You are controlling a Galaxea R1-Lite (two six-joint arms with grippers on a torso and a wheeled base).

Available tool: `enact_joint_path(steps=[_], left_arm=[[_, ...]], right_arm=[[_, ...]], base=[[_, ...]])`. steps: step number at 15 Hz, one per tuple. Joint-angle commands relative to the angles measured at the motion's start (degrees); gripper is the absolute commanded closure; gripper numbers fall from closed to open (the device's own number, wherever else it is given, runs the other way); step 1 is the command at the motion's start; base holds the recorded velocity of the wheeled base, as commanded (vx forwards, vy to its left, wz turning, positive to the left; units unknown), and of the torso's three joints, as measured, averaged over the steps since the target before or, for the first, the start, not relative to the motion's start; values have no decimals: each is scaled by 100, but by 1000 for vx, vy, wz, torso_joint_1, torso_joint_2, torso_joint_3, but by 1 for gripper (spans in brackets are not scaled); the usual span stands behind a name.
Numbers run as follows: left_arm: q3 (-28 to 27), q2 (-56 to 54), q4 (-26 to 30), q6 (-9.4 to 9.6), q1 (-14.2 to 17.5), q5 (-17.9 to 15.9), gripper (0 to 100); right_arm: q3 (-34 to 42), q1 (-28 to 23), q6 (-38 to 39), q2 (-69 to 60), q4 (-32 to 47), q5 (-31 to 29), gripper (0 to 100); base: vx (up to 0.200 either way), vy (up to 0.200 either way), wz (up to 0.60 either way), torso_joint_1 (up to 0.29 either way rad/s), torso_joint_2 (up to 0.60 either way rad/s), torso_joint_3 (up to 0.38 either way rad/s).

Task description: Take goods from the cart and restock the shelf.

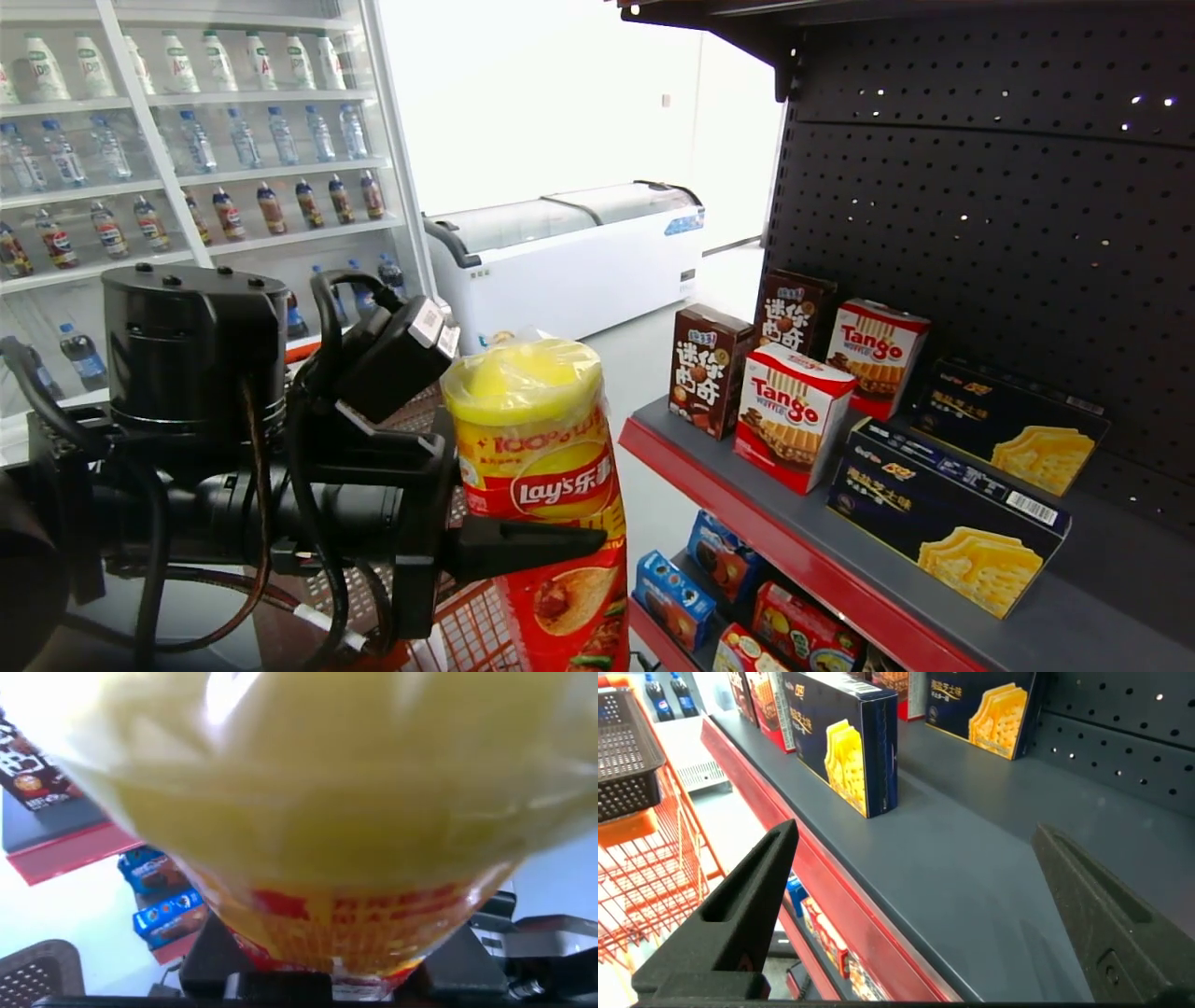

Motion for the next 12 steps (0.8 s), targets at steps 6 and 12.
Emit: enact_joint_path(steps=[6,12], left_arm=[[65,-57,-23,-1,-18,0,100],[65,-162,-14,-10,-167,0,100]], right_arm=[[0,2,-2,7,-4,4,0],[0,2,-2,7,-4,4,0]], base=[[0,0,-600,2,2,3],[0,0,-600,5,2,4]])
